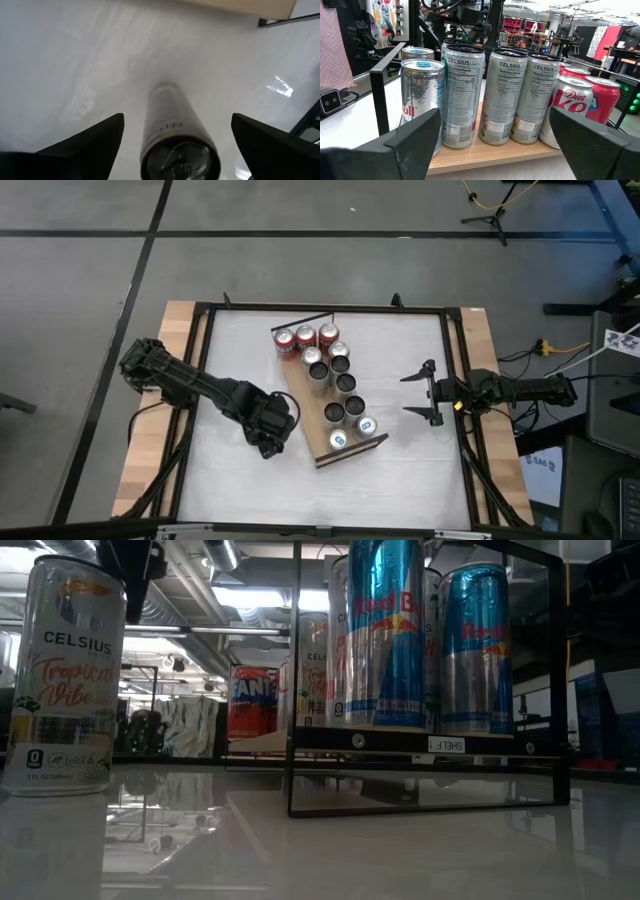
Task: Place canned beverage on shelf
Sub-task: Align the yellow soda can with the other yellow soda can
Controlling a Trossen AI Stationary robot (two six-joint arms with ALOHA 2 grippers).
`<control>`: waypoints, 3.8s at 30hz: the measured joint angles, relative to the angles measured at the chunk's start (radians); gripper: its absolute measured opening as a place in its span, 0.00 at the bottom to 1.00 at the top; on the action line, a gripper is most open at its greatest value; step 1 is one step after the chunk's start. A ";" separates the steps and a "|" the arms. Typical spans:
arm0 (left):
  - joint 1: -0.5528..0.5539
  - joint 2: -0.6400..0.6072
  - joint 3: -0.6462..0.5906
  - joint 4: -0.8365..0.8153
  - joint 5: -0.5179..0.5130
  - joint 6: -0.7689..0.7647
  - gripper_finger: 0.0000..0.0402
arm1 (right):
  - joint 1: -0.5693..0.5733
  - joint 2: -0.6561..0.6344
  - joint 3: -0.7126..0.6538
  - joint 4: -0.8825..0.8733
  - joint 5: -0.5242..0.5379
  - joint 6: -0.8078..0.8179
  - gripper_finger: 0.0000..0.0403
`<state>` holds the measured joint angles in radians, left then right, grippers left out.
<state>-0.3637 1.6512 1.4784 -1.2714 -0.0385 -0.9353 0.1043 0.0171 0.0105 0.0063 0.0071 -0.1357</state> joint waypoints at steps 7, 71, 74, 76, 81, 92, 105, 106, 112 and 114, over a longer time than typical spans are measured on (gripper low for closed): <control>-0.005 -0.017 0.000 -0.046 0.001 -0.085 0.90 | 0.000 0.000 0.000 0.000 0.000 0.000 0.91; -0.057 0.006 -0.008 -0.019 0.002 -0.204 0.58 | 0.000 0.000 0.000 0.000 0.000 0.000 0.91; -0.030 0.006 0.022 -0.026 0.002 -0.146 0.58 | 0.000 0.000 0.000 0.000 0.000 0.000 0.91; -0.008 0.006 0.048 -0.034 0.002 -0.098 0.58 | 0.000 0.000 0.000 0.000 0.000 0.000 0.91; 0.058 0.006 0.117 -0.063 0.001 0.020 0.58 | 0.000 0.000 0.000 0.000 0.000 0.000 0.91; 0.226 0.005 0.220 -0.100 0.002 0.240 0.58 | 0.000 0.000 0.000 0.000 0.000 0.000 0.91; 0.312 0.033 0.223 0.011 0.004 0.330 0.58 | 0.000 0.000 0.000 0.000 0.000 0.000 0.91; 0.312 0.037 0.223 0.013 0.004 0.339 0.58 | 0.000 0.000 0.000 0.000 0.000 0.000 0.91; 0.311 0.069 0.222 0.043 0.007 0.346 0.58 | 0.000 0.000 0.000 0.000 -0.001 0.000 0.91; 0.311 0.076 0.222 0.051 0.007 0.346 0.58 | 0.000 0.000 0.000 0.000 -0.008 0.000 0.91</control>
<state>-0.0525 1.7273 1.7008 -1.2205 -0.0315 -0.5892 0.1043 0.0174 0.0109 0.0059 -0.0013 -0.1360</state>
